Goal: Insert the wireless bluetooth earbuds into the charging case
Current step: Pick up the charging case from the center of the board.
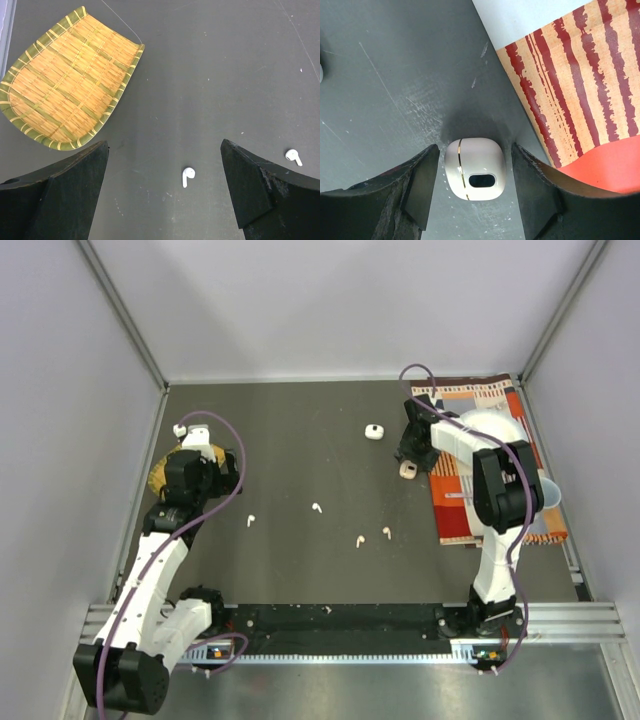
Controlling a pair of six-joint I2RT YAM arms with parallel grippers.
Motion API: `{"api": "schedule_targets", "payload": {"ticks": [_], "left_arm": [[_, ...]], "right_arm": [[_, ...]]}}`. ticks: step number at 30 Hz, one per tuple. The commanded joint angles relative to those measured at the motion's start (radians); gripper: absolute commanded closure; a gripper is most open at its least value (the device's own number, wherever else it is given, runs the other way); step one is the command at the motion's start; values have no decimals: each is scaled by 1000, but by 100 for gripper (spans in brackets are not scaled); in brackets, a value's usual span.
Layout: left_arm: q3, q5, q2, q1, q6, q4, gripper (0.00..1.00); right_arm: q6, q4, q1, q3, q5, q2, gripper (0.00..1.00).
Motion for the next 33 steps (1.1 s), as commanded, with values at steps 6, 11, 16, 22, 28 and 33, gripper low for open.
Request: {"api": "schedule_targets", "payload": {"ticks": [6,11,16,22,28,33], "left_arm": [[44,13,10,0,-8,14,1],[47,8,11,0,-7,8,1],[47,2,13,0,-7,2,1],[50,7,21,-1,-7,0,1],[50,10,21,0,-7,0,1],[51,11,19,0,-5,0,1]], "right_arm": [[2,-3,5,-8,19,17,40],[-26,-1,5,3,8,35,41],[-37,2,8,8,-10,44,43],[-50,4,24,-1,4,43,43],[-84,13,36,-8,13,44,42],[-144,23,42,-5,25,40,39]]}}
